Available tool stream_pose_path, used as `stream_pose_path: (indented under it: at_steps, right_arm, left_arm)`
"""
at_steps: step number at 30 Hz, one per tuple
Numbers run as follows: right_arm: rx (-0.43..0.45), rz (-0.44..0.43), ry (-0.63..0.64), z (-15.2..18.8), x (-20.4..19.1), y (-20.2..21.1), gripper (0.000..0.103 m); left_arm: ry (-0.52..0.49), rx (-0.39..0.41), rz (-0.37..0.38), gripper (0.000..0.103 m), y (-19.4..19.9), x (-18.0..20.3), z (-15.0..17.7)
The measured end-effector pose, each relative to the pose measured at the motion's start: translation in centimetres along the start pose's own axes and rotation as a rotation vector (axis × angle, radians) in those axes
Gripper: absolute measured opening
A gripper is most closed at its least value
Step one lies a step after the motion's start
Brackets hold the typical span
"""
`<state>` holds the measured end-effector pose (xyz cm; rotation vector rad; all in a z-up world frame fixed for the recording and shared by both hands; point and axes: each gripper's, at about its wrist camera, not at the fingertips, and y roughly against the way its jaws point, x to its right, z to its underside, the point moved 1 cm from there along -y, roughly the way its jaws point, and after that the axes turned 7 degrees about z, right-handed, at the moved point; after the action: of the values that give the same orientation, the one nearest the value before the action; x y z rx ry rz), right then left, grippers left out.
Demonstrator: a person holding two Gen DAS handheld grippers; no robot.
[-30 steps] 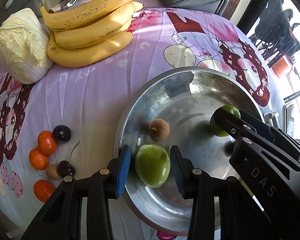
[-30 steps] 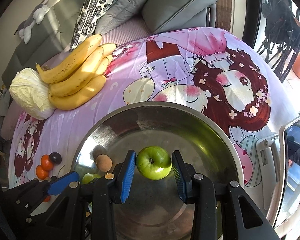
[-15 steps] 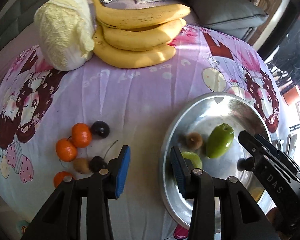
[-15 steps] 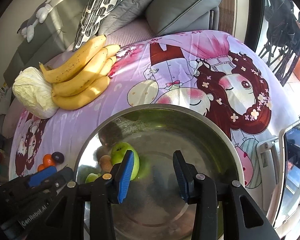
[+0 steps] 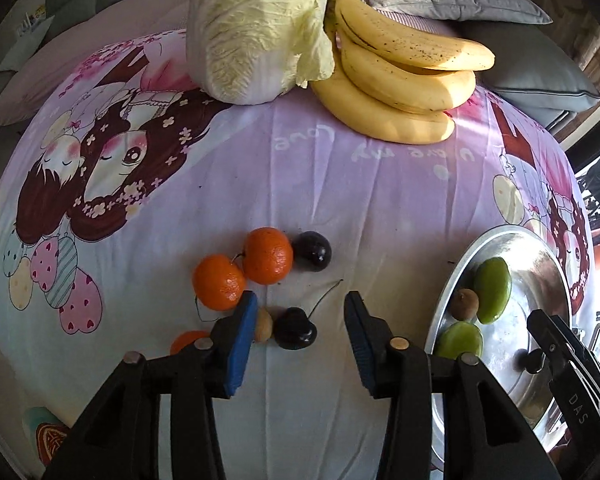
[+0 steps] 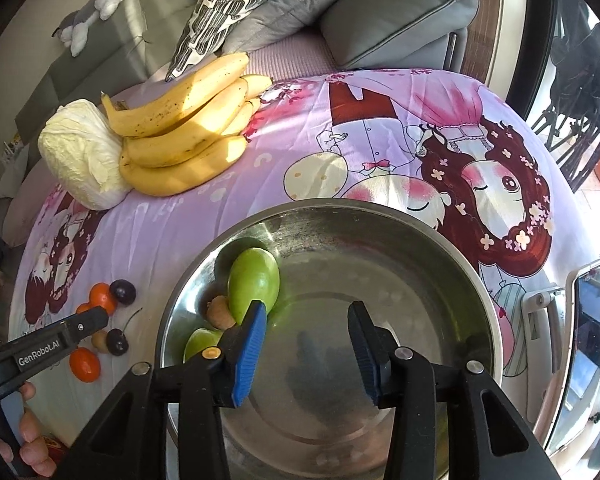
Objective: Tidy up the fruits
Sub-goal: 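Open both tools to drop the green pear and apple into the basin, then move both tools back toward the remaining oranges and cherries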
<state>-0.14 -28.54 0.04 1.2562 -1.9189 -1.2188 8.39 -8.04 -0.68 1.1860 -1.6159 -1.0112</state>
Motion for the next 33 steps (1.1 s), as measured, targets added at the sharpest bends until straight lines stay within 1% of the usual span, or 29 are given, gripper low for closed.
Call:
stream_pose_path:
  at_steps: [2,4,6,8,10,11,13,15,21,33]
  right_arm:
    - [-0.005,0.006,0.004,0.0,0.0,-0.2,0.065]
    - [-0.003,0.006,0.005,0.0,-0.1,-0.2,0.067]
    - [-0.006,0.001,0.008,0.0,-0.1,-0.3,0.074]
    - [-0.009,0.002,0.020,0.2,-0.4,-0.4,0.081]
    - [-0.008,-0.001,0.029,0.2,-0.6,-0.5,0.084]
    - [-0.006,-0.004,0.033,0.2,-0.7,-0.5,0.086]
    - [-0.003,-0.007,0.039,0.3,-0.8,-0.5,0.090]
    - [-0.001,-0.004,0.044,0.3,-0.9,-0.5,0.097]
    - [0.014,-0.010,0.044,0.4,-0.9,-0.4,0.103]
    - [0.051,-0.045,0.084,0.4,-2.5,0.5,0.103]
  left_arm:
    - [0.010,0.001,-0.018,0.070,-0.1,-0.3,0.1]
    - [0.011,-0.003,-0.028,0.071,-0.2,-0.6,0.2]
    - [0.015,-0.009,-0.033,0.074,-0.4,-0.8,0.3]
    - [0.015,-0.006,-0.037,0.075,-0.4,-0.9,0.4]
    - [0.016,-0.004,-0.042,0.083,-0.5,-1.0,0.5]
    - [0.019,-0.001,-0.043,0.089,-0.5,-1.1,0.5]
    - [0.027,0.003,-0.042,0.090,-0.5,-1.4,0.5]
    - [0.038,-0.002,-0.043,0.090,-0.7,-1.7,0.4]
    - [0.056,-0.003,-0.045,0.092,-0.8,-2.5,0.5]
    - [0.092,0.005,-0.029,0.092,-0.3,-3.9,0.6]
